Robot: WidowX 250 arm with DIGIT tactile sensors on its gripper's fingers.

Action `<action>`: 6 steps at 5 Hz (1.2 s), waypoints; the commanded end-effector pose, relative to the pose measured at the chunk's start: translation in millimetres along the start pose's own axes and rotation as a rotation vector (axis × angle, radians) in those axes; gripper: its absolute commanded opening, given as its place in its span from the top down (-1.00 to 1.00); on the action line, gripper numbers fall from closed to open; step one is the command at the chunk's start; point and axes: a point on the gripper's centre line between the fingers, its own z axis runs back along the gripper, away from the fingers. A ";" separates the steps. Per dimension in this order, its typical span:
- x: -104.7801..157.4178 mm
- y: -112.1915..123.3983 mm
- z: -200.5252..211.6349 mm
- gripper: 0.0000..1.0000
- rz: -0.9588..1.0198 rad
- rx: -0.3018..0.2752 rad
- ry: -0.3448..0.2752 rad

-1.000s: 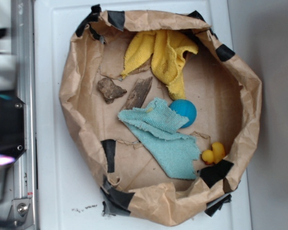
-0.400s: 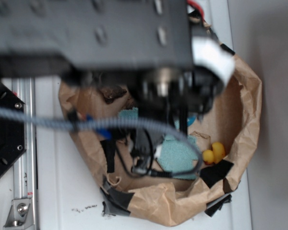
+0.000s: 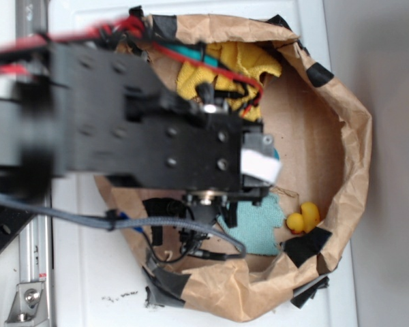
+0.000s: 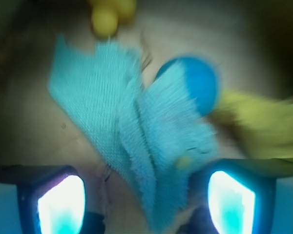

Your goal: Grab the blue cloth.

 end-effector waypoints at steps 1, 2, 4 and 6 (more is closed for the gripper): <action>11.3 11.5 -28.7 -1.00 -0.006 -0.008 -0.022; 10.2 8.4 -32.0 1.00 -0.004 -0.007 -0.034; 11.5 12.9 -26.9 1.00 0.010 0.000 -0.051; 16.8 11.9 -11.3 1.00 -0.047 0.061 -0.098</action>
